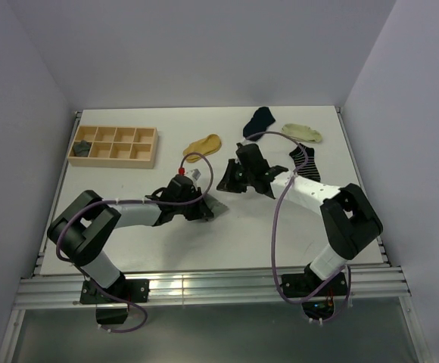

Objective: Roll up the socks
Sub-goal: Roll the sock at the center of the board.

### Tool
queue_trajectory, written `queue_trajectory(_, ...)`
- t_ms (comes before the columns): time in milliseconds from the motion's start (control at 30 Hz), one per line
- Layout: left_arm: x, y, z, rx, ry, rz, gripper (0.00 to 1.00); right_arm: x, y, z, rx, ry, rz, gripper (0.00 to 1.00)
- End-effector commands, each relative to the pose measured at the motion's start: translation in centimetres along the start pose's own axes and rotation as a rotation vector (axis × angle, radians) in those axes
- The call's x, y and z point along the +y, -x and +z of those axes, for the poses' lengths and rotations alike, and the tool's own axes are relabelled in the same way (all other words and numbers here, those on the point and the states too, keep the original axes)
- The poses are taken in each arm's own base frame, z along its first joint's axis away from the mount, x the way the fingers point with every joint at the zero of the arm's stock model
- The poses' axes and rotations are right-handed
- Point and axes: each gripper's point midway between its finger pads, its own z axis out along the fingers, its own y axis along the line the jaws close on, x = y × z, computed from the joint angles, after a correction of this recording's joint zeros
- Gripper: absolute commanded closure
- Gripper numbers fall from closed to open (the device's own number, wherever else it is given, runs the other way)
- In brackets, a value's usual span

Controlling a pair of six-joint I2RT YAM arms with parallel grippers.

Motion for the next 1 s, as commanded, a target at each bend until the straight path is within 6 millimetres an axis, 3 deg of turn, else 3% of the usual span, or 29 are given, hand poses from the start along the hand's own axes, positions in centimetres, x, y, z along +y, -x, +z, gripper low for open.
queue_trajectory(0,2.5,-1.6,0.1,0.060,0.087,-0.024,1.00,-0.3,-2.8,0.1,0.071,0.042,-0.008,0.85)
queue_trajectory(133,3.2,-1.5,0.0,0.059,0.096,-0.046,1.00,-1.1,-5.6,0.7,0.129,0.080,0.025,0.86)
queue_trajectory(633,3.1,-1.4,0.4,0.077,0.092,-0.057,1.00,-0.3,-4.9,2.5,0.125,0.111,0.024,0.87)
queue_trajectory(967,3.1,-1.2,0.2,0.061,0.089,-0.047,1.00,-4.3,-6.6,4.4,0.173,-0.016,0.072,0.87)
